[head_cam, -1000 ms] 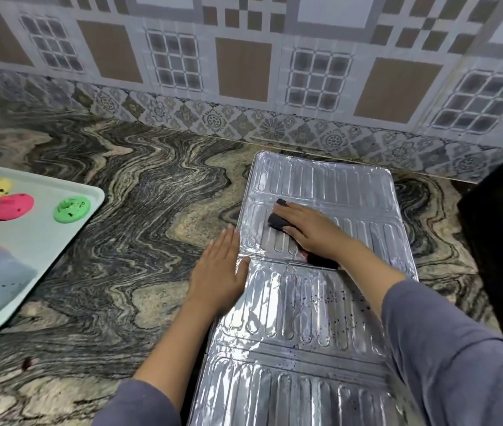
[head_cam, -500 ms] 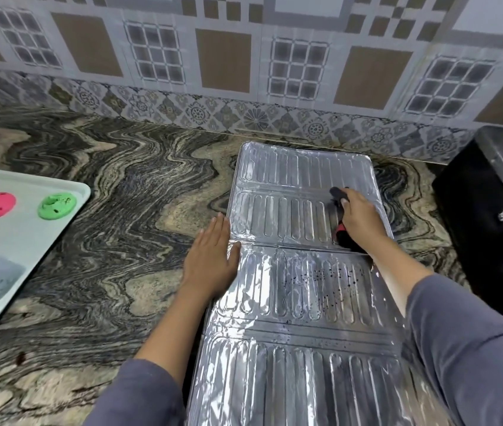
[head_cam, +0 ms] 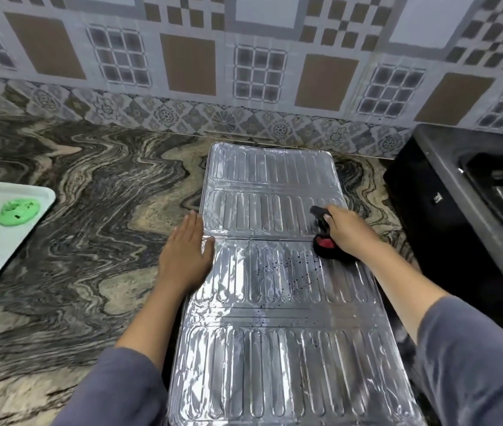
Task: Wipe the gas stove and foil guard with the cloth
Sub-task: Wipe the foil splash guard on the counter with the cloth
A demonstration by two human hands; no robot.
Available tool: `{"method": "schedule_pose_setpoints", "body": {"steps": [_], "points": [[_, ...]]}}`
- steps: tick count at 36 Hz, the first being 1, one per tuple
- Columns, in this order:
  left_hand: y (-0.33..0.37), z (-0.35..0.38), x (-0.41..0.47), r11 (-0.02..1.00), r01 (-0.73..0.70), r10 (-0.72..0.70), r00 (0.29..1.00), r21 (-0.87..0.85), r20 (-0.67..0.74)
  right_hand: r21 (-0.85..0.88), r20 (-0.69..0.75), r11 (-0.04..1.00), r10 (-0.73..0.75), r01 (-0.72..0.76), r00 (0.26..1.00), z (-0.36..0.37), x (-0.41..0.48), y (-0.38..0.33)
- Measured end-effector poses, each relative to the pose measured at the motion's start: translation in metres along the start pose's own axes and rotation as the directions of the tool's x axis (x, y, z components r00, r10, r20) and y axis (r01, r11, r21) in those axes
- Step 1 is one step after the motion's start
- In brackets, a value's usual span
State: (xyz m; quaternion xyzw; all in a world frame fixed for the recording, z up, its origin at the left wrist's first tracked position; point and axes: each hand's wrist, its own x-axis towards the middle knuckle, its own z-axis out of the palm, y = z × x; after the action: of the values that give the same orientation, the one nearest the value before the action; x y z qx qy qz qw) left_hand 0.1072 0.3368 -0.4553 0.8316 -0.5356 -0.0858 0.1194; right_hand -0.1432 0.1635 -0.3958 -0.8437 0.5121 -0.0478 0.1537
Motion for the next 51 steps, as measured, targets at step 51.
{"method": "schedule_pose_setpoints", "body": {"steps": [51], "points": [[-0.001,0.003,0.004,1.0,-0.015,0.015,1.0,0.016,-0.018,0.032,-0.069,0.987,0.161,-0.159,0.985,0.073,-0.004,-0.08]]}}
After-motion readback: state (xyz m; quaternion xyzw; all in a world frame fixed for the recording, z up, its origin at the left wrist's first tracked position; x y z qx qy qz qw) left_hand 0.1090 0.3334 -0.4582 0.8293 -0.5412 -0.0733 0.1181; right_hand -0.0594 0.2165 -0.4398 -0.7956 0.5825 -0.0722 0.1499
